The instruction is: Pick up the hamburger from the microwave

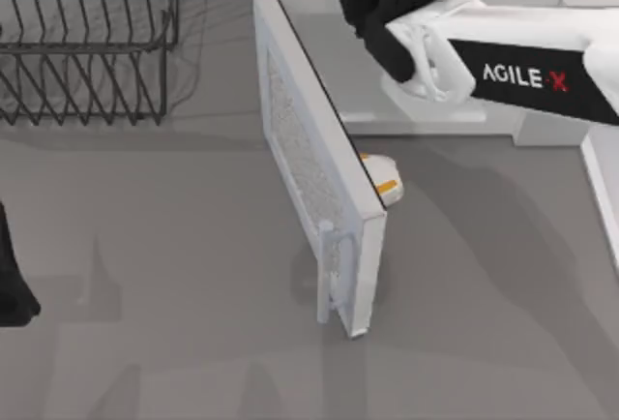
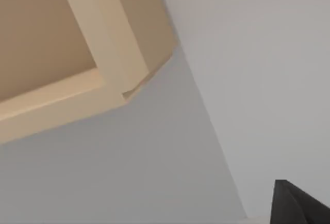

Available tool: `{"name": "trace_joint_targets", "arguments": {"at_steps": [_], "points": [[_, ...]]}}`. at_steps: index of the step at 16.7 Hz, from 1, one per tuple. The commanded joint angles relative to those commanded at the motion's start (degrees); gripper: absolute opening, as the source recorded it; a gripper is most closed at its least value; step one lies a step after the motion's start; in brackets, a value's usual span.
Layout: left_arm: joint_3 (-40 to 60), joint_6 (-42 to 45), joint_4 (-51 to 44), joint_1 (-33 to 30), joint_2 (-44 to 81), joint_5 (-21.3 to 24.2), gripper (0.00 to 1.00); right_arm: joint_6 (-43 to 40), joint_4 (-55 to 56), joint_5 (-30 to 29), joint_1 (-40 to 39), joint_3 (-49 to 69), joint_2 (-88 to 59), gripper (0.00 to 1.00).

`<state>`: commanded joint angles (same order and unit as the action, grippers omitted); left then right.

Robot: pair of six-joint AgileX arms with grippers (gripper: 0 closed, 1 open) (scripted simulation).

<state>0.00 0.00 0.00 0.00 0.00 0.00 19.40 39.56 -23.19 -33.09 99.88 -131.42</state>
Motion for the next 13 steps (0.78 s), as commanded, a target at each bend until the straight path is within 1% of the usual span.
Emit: {"name": "trace_joint_targets", "arguments": {"at_steps": [5, 11, 13], "points": [[0.0, 0.0, 0.0, 0.0, 0.0, 0.0, 1.0, 0.06, -9.97, 0.07, 0.03, 6.34, 3.45, 0.0], [0.0, 0.0, 0.0, 0.0, 0.0, 0.0, 1.0, 0.09, -10.82, 0.05, -0.04, 6.81, 3.79, 0.0], [0.0, 0.0, 0.0, 0.0, 0.0, 0.0, 1.0, 0.05, -11.4, -0.67, -0.42, 4.81, 5.23, 0.0]]}}
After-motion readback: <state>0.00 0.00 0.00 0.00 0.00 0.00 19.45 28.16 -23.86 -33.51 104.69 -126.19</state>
